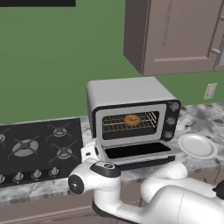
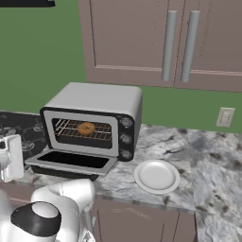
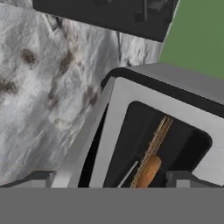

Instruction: Pick up the bagel from the plate, place it on the toaster oven rack, close the door, and set the timer.

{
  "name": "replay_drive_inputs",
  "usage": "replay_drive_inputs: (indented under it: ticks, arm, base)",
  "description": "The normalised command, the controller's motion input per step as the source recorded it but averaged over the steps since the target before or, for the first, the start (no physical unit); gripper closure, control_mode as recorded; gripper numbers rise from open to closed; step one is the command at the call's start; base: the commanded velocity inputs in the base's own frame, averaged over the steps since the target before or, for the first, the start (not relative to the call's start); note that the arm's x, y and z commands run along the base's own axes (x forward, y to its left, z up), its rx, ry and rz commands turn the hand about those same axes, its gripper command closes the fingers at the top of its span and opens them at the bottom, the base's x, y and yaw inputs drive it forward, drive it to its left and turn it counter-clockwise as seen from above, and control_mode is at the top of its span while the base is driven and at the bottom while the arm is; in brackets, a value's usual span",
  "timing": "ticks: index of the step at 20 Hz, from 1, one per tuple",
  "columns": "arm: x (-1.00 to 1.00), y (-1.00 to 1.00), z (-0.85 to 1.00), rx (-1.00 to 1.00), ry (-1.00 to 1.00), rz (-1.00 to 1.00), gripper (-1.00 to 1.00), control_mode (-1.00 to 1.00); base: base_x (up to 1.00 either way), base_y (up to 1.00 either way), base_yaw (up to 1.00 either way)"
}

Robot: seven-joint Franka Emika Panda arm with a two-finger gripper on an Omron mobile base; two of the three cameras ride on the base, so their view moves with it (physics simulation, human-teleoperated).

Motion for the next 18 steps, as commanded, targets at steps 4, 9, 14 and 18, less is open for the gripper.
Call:
replay_drive_inputs:
  ticks: [4, 9, 14, 18]
  arm:
    - [0.49, -0.03, 0.58, -0.06, 0.00, 0.24, -1.00, -1.00]
    - [0.51, 0.00, 0.53, -0.06, 0.00, 0.25, -1.00, -1.00]
    - [0.52, 0.00, 0.39, -0.08, 0.00, 0.23, -1.00, -1.00]
    - [0.53, 0.00, 0.16, -0.11, 0.00, 0.21, -1.00, -1.00]
  base:
    - [0.00, 0.00, 0.00]
    - [0.00, 0.00, 0.00]
    - [0.00, 0.00, 0.00]
    - [0.00, 0.00, 0.00]
